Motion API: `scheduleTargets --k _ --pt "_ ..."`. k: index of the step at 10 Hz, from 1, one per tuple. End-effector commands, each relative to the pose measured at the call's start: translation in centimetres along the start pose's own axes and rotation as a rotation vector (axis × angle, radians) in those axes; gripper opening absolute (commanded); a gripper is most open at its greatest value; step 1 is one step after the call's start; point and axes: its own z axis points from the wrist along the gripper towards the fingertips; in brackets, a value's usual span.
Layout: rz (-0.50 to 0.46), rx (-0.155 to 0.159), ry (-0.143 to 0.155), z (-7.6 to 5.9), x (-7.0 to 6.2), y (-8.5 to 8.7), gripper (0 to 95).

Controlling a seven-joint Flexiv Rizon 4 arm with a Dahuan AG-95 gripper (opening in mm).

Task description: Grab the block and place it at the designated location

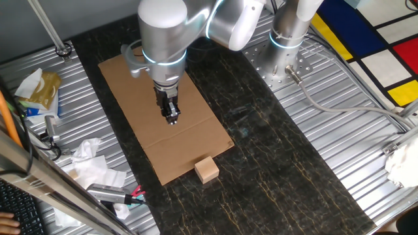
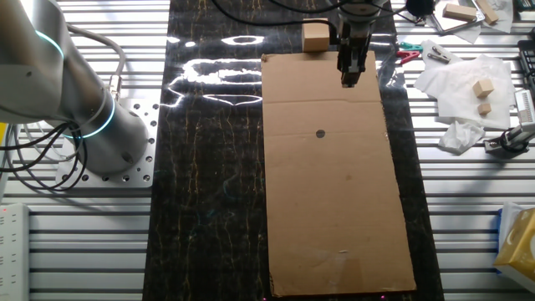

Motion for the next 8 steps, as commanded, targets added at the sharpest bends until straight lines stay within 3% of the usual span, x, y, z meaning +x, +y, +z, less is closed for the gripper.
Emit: scheduleTargets --k 1,6,7,8 --pt "0.000 0.001 0.000 0.02 -0.03 -0.02 38.0" --pt "0.002 0.002 0.001 0.02 -0.03 -0.02 38.0" --pt "0.000 0.003 -0.001 0.02 -0.03 -0.02 19.0" --pt "-0.004 0.006 -0.002 0.02 -0.03 -0.02 19.0"
